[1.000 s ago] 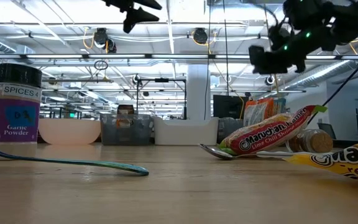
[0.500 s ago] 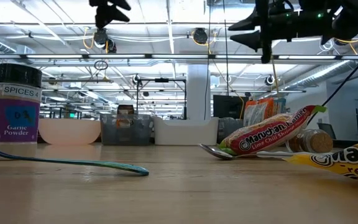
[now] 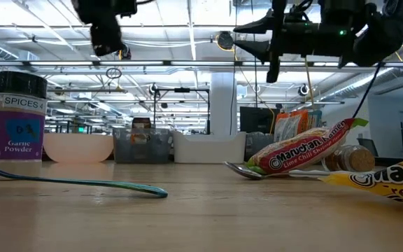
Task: Pick & Place Food Item
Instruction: Put the white seasoning bottle into the left black bin
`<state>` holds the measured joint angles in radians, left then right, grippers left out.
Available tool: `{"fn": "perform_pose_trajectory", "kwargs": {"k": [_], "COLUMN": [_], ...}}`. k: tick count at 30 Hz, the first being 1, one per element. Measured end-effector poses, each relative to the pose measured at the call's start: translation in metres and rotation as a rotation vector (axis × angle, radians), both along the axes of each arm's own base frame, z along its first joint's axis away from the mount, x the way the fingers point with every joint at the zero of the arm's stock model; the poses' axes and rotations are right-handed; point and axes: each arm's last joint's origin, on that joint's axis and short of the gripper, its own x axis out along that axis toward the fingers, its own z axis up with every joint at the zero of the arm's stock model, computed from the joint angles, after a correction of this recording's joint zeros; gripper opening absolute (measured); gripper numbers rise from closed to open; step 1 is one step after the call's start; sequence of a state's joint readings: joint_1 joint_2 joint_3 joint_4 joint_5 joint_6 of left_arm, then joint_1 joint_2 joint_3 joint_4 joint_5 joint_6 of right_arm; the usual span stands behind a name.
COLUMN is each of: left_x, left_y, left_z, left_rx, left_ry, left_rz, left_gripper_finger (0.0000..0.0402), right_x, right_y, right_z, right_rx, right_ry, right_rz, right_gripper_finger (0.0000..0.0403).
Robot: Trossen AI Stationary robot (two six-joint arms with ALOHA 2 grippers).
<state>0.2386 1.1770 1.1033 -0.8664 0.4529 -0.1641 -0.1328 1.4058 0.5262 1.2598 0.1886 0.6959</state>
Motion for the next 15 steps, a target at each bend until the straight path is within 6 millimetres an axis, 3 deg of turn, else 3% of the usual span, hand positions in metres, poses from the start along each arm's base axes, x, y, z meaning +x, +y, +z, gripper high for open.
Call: {"fn": "perform_pose_trajectory", "kwargs": {"k": [6, 15], "left_x": [0.000, 0.010], "left_y": [-0.022, -0.030], "left_z": [-0.029, -0.024], "left_rx": [-0.018, 0.030], "left_ry": [0.105, 0.028], "left_rz": [-0.038, 0.060], "left_gripper_finger": [0.0175, 0.0175], "right_x": [0.010, 0.018], "right_y": [0.003, 0.008], "right_z": [-0.005, 0.006], "right_rx": [0.074, 0.048], "right_ry": [-0.066, -0.094], "right_rz": [0.042, 0.065], "right_gripper_finger": [0.0112, 0.0112]}}
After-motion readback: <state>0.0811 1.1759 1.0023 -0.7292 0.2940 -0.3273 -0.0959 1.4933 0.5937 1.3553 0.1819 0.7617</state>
